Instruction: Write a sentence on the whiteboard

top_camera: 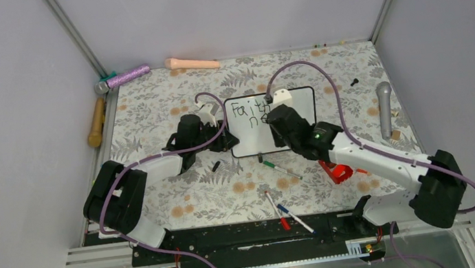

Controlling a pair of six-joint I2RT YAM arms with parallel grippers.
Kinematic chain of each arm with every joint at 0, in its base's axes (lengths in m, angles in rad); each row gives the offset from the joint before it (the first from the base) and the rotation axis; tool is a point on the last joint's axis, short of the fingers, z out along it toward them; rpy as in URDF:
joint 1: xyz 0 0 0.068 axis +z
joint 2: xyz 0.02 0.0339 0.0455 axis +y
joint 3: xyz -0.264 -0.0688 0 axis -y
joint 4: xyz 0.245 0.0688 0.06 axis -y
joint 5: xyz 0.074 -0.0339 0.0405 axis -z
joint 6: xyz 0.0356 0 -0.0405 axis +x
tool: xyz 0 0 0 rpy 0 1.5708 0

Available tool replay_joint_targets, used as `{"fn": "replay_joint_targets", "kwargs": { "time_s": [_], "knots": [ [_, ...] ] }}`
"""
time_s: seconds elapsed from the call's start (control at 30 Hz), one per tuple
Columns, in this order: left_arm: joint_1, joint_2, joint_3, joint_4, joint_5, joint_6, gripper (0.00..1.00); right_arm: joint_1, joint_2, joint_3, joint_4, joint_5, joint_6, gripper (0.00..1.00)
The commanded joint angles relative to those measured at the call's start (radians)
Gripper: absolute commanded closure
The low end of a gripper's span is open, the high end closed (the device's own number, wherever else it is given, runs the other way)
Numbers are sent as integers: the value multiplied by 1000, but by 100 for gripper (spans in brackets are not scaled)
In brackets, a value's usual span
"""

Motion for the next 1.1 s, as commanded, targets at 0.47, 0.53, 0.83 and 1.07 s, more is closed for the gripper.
{"fn": "replay_joint_targets", "kwargs": {
  "time_s": [0.47, 0.53, 0.83, 1.07],
  "knots": [
    [-2, 24, 48, 33, 64, -6, 64, 57, 135, 35, 117, 75, 14, 100],
    [-3, 29, 52, 27, 67, -6, 64, 58, 138, 33, 115, 74, 14, 100],
    [-3, 36, 58, 20, 73, -6, 65, 60, 159, 46, 115, 60, 14, 100],
    [-2, 33, 58, 17, 70, -4, 65, 64, 166, 49, 90, 66, 24, 100]
  ]
}}
